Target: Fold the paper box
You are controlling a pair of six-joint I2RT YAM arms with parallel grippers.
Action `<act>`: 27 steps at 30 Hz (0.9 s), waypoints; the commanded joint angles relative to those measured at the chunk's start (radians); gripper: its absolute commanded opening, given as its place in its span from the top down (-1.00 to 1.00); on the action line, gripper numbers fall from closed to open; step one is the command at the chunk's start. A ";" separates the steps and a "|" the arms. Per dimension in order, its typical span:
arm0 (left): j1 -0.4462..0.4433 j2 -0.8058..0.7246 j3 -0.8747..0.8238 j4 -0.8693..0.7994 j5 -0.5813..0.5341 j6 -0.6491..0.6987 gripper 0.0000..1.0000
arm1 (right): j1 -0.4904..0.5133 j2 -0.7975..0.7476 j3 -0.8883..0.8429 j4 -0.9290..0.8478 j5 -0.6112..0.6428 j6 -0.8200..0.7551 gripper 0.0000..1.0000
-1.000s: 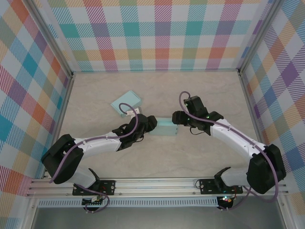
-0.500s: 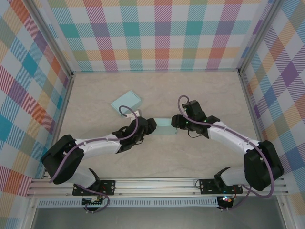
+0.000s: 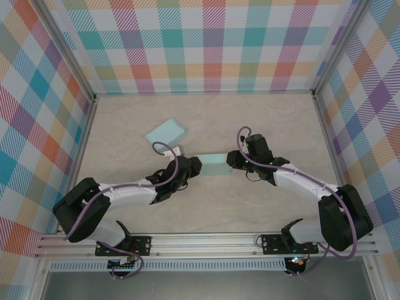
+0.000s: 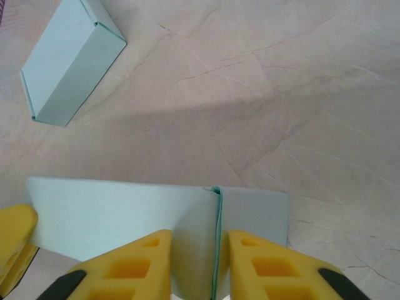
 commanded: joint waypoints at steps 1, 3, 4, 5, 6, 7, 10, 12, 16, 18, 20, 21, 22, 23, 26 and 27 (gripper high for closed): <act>0.037 0.049 -0.080 -0.268 -0.028 -0.013 0.69 | -0.028 0.020 -0.054 -0.119 0.050 -0.003 0.57; 0.045 0.044 -0.083 -0.280 -0.030 -0.020 0.80 | -0.035 0.023 -0.059 -0.115 0.042 -0.001 0.68; 0.046 0.041 -0.082 -0.288 -0.033 -0.019 0.80 | -0.039 0.025 -0.061 -0.111 0.038 0.000 0.74; 0.048 0.034 -0.079 -0.299 -0.036 -0.016 0.80 | -0.041 0.026 -0.063 -0.106 0.033 0.002 0.80; 0.049 0.030 -0.076 -0.305 -0.038 -0.011 0.80 | -0.042 0.026 -0.065 -0.101 0.026 0.002 0.84; 0.049 0.021 -0.072 -0.313 -0.039 -0.004 0.80 | -0.042 0.027 -0.066 -0.099 0.020 0.003 0.86; 0.047 -0.018 -0.048 -0.344 -0.041 0.031 0.80 | -0.042 0.026 -0.062 -0.095 0.011 0.003 0.88; 0.045 -0.057 -0.032 -0.364 -0.041 0.057 0.72 | -0.042 0.023 -0.057 -0.102 0.004 0.000 0.88; 0.044 -0.171 0.010 -0.413 -0.041 0.135 0.41 | -0.042 0.002 -0.047 -0.117 -0.011 -0.006 0.82; 0.043 -0.212 0.049 -0.455 -0.044 0.191 0.17 | -0.042 -0.011 -0.039 -0.128 -0.021 -0.009 0.76; 0.044 -0.247 0.085 -0.492 -0.050 0.247 -0.03 | -0.042 -0.021 -0.021 -0.143 -0.034 -0.015 0.70; 0.043 -0.260 0.105 -0.507 -0.051 0.279 -0.13 | -0.042 -0.025 -0.012 -0.151 -0.039 -0.015 0.66; 0.045 -0.268 0.119 -0.513 -0.052 0.311 -0.20 | -0.042 -0.029 -0.004 -0.158 -0.043 -0.019 0.63; 0.045 -0.274 0.135 -0.516 -0.049 0.356 -0.26 | -0.042 -0.033 0.006 -0.166 -0.045 -0.024 0.58; 0.046 -0.274 0.178 -0.527 -0.048 0.482 -0.31 | -0.042 -0.049 0.035 -0.188 -0.053 -0.037 0.46; 0.048 -0.273 0.191 -0.521 -0.036 0.527 -0.31 | -0.042 -0.052 0.046 -0.196 -0.055 -0.042 0.42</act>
